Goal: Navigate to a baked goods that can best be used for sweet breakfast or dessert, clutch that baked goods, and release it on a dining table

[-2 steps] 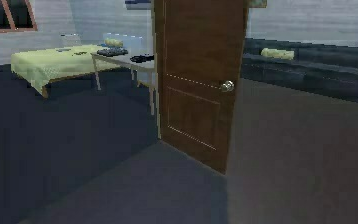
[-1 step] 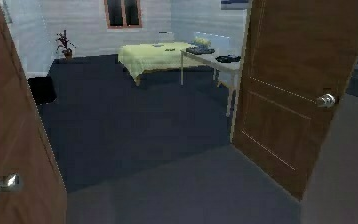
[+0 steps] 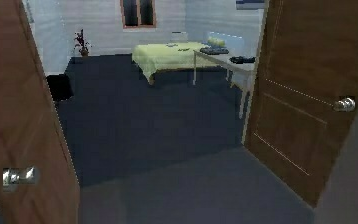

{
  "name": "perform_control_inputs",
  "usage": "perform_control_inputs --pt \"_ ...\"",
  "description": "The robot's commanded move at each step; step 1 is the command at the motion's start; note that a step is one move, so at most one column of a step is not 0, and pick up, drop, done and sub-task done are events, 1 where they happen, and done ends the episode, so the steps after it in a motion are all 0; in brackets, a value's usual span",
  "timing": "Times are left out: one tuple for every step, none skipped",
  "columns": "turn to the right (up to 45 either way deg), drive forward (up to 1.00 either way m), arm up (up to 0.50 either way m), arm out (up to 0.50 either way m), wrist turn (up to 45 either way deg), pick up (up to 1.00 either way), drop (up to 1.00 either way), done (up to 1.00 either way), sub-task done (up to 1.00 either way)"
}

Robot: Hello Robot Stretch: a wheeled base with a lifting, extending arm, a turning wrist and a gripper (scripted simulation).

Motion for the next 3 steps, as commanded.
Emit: perform_control_inputs --pt "0.0 1.0 0.0 0.0 0.0 0.0 0.0 0.0 0.0" --pt "0.0 1.0 0.0 0.0 0.0 0.0 0.0 0.0 0.0" --pt "0.0 1.0 0.0 0.0 0.0 0.0 0.0 0.0 0.0"
